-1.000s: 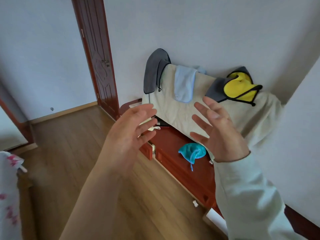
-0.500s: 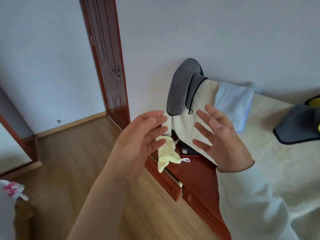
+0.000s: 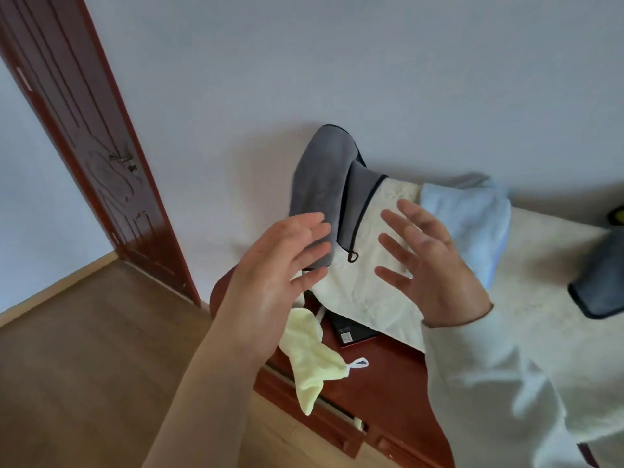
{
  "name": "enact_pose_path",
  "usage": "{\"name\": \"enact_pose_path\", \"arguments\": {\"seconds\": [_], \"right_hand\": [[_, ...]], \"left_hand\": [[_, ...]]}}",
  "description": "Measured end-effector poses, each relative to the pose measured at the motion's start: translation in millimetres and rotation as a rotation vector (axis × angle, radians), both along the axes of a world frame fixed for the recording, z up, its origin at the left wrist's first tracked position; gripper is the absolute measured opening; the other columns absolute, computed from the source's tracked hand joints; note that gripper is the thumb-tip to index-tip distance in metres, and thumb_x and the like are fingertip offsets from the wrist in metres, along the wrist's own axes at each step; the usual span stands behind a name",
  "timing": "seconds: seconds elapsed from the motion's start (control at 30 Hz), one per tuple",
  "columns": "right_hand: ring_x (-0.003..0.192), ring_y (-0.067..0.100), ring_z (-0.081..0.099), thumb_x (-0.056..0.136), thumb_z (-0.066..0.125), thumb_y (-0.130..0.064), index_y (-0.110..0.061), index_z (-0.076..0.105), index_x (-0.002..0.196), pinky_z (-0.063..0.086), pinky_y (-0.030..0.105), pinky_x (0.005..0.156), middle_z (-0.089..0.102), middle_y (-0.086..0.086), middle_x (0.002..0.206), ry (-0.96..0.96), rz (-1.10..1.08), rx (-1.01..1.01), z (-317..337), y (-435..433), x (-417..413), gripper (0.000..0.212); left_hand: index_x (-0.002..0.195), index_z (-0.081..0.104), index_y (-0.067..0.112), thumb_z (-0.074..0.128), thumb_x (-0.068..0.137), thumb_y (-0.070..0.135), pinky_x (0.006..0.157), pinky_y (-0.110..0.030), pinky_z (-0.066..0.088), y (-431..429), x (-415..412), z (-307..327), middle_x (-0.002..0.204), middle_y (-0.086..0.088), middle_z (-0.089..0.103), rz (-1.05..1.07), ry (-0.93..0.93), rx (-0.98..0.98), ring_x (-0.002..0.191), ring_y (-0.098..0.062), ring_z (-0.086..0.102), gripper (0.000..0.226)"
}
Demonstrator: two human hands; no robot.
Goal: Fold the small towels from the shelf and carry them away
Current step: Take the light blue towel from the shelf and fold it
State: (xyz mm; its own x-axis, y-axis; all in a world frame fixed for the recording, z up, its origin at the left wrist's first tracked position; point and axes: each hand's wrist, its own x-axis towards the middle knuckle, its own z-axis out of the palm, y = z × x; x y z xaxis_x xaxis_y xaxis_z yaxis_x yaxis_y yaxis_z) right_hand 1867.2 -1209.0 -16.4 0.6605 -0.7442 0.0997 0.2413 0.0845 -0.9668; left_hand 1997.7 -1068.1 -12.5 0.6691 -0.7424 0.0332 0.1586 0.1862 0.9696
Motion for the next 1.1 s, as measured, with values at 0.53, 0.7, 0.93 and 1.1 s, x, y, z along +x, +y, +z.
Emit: {"name": "enact_pose_path", "arguments": {"seconds": [0.53,0.7,0.93,1.1], "right_hand": [[0.121,-0.002,0.061,0.065,0.068,-0.053,-0.059,0.064,0.11,0.054,0.034,0.096,0.065,-0.027,0.129,0.103,-0.506,-0.113,-1.5,7.6,-37.2,0.045],[0.122,-0.003,0.059,0.078,0.063,-0.041,-0.056,0.062,0.114,0.052,0.035,0.097,0.063,-0.027,0.13,0.133,-0.597,-0.094,-11.3,-1.6,-59.2,0.039],[0.115,-0.007,0.06,0.076,0.064,-0.042,-0.05,0.059,0.122,0.052,0.039,0.101,0.06,-0.023,0.134,0.167,-0.628,-0.009,-35.7,-32.5,-76.1,0.047],[0.117,-0.005,0.056,0.075,0.064,-0.043,-0.049,0.057,0.123,0.05,0.039,0.101,0.057,-0.02,0.136,0.202,-0.602,0.054,-48.6,-65.7,-76.5,0.048]], "left_hand": [[0.109,0.076,0.023,0.054,0.101,0.02,0.101,-0.042,0.054,-90.5,9.3,-6.8,0.114,0.004,0.078,-0.438,0.027,-0.022,0.11,-0.015,0.073,0.023],[0.119,0.073,0.018,0.055,0.101,0.02,0.101,-0.041,0.053,-115.7,-3.8,-13.0,0.121,0.001,0.075,-0.514,0.063,0.002,0.116,-0.02,0.07,0.025],[0.117,0.074,0.021,0.056,0.1,0.019,0.099,-0.038,0.054,-148.9,-13.8,-33.7,0.121,0.001,0.075,-0.486,0.11,0.066,0.117,-0.02,0.069,0.025],[0.114,0.075,0.021,0.055,0.1,0.016,0.091,-0.034,0.054,-164.2,-18.6,-44.0,0.123,0.001,0.074,-0.451,0.105,0.1,0.115,-0.018,0.07,0.024]]}}
